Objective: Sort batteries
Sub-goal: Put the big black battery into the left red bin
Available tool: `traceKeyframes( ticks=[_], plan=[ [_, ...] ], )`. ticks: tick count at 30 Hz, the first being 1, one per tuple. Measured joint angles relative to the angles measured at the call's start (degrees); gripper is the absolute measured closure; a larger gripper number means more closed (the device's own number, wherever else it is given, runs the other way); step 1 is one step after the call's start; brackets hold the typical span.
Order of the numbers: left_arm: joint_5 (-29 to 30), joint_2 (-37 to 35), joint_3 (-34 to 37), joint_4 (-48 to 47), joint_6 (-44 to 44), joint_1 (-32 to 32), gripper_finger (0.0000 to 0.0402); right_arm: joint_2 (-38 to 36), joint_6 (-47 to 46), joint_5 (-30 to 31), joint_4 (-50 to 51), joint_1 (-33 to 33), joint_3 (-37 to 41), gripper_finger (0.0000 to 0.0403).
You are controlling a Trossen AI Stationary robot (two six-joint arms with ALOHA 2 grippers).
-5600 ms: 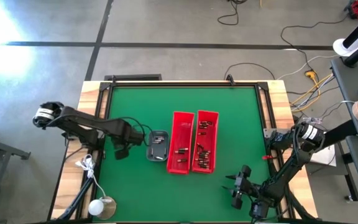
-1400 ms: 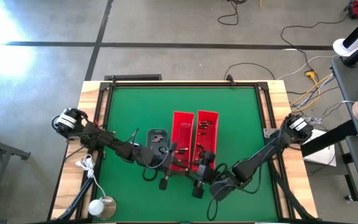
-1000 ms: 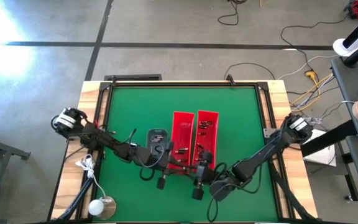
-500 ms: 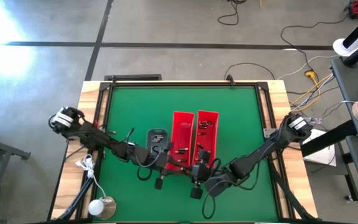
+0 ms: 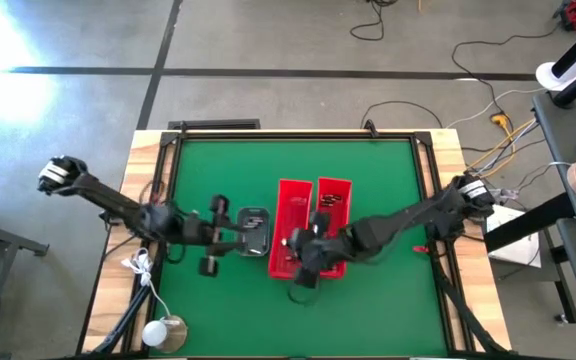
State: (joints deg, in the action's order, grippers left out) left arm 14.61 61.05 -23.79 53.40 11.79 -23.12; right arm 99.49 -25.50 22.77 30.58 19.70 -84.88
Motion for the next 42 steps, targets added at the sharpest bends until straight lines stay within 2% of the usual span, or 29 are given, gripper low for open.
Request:
traceKeyframes(
  ticks=[3,8,15,19,22,28,36,42],
  plan=[
    [0.0,-4.5,3.2,5.0,0.1,-0.8,0.0291,1.1,0.0,-3.8,0.4,-3.9,-0.3,0.0359],
    [-0.1,-8.3,6.6,5.8,0.0,-1.8,0.0291,7.5,0.6,-10.6,6.3,-7.1,-6.0,0.0359],
    [-0.1,-8.2,7.5,5.5,-0.7,-2.3,0.029,20.0,2.6,-11.5,28.4,-7.4,-23.1,0.0359],
    [-0.1,-7.8,7.2,5.1,-0.4,-2.4,0.029,25.6,4.4,-11.7,33.1,-8.2,-30.5,0.0359],
    [-0.1,-7.9,7.0,4.7,-1.1,-2.4,0.029,28.8,6.1,-15.1,35.4,-8.5,-33.6,0.0359],
    [-0.2,-8.1,7.0,4.7,-2.4,-3.1,0.029,30.7,6.2,-17.2,41.2,-8.6,-34.9,0.0359],
    [-0.2,-8.1,6.6,4.7,-2.4,-3.2,0.029,31.1,7.9,-17.4,40.9,-8.9,-34.0,0.0359],
    [-0.2,-8.1,6.6,4.7,-3.3,-3.2,0.029,33.3,10.1,-20.3,40.4,-9.0,-33.9,0.0359]
  ],
)
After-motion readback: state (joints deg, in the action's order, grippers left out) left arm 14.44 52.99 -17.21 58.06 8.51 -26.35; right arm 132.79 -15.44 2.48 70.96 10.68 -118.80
